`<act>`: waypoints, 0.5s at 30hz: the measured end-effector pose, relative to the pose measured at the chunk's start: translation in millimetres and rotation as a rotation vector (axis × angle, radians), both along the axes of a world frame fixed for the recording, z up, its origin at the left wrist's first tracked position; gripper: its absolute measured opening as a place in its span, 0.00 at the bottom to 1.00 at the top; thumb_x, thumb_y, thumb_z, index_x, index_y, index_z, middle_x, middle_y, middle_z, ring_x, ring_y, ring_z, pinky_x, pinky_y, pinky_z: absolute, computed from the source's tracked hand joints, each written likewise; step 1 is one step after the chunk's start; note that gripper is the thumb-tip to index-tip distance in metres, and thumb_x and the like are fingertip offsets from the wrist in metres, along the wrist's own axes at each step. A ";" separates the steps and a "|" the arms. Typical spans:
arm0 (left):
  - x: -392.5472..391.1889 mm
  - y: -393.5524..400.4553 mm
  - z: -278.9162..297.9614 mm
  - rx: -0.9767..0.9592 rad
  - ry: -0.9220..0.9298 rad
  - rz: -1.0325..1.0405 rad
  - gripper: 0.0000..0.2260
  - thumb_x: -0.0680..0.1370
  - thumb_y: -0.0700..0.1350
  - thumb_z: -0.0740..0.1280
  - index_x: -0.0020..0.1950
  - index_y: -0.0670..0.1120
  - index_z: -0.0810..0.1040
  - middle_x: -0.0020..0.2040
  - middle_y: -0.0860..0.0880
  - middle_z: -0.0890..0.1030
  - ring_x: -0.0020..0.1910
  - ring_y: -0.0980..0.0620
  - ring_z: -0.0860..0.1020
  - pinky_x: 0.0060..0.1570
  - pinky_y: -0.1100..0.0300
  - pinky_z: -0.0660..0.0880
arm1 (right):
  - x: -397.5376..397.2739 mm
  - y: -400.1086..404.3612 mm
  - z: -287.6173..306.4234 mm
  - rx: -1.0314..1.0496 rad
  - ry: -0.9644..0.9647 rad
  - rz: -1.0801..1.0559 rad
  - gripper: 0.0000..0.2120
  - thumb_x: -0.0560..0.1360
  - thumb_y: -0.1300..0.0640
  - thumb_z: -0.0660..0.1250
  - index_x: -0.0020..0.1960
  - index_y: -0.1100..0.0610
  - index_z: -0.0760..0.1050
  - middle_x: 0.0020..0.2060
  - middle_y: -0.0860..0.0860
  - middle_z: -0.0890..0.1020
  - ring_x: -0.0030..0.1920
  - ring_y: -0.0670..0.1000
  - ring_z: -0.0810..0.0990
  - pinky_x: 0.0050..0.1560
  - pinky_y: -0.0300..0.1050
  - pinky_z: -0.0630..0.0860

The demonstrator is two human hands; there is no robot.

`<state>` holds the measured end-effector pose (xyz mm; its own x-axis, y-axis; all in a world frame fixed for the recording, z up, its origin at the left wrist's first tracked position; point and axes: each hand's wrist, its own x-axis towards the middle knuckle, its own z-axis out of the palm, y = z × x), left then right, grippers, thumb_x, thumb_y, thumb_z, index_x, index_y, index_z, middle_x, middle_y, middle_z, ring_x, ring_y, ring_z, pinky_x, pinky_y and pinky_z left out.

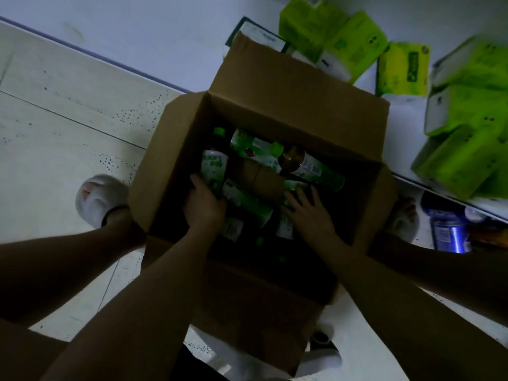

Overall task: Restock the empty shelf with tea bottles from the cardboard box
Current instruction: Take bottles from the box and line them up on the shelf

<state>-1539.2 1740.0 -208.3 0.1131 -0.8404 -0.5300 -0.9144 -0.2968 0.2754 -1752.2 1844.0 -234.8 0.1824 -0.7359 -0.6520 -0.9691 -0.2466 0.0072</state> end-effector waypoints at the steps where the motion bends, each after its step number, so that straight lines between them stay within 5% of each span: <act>1: -0.4 0.8 -1.5 0.011 0.056 0.040 0.36 0.70 0.49 0.74 0.70 0.45 0.57 0.64 0.37 0.72 0.62 0.36 0.74 0.53 0.43 0.74 | -0.9 -3.0 -2.9 0.019 0.039 0.093 0.36 0.77 0.55 0.66 0.79 0.52 0.51 0.80 0.55 0.48 0.78 0.61 0.44 0.73 0.68 0.43; 9: -6.8 17.3 -4.9 -0.006 0.088 0.064 0.39 0.68 0.56 0.73 0.72 0.43 0.61 0.66 0.39 0.68 0.66 0.38 0.68 0.60 0.45 0.71 | 3.3 -9.2 -7.4 0.150 0.170 0.385 0.28 0.79 0.53 0.60 0.77 0.51 0.57 0.78 0.56 0.54 0.78 0.60 0.47 0.72 0.70 0.41; 15: -6.5 14.3 -10.6 0.095 0.297 0.212 0.38 0.71 0.51 0.74 0.74 0.46 0.56 0.65 0.40 0.72 0.63 0.38 0.73 0.55 0.47 0.73 | -17.0 1.3 -3.5 0.185 0.026 0.156 0.27 0.78 0.56 0.62 0.76 0.50 0.61 0.78 0.53 0.57 0.78 0.59 0.51 0.73 0.71 0.42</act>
<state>-1545.7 1754.3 -218.9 0.1095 -0.7600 -0.6406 -0.7144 -0.5083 0.4810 -1769.2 1845.3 -238.3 0.2664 -0.5673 -0.7792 -0.9191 -0.3930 -0.0281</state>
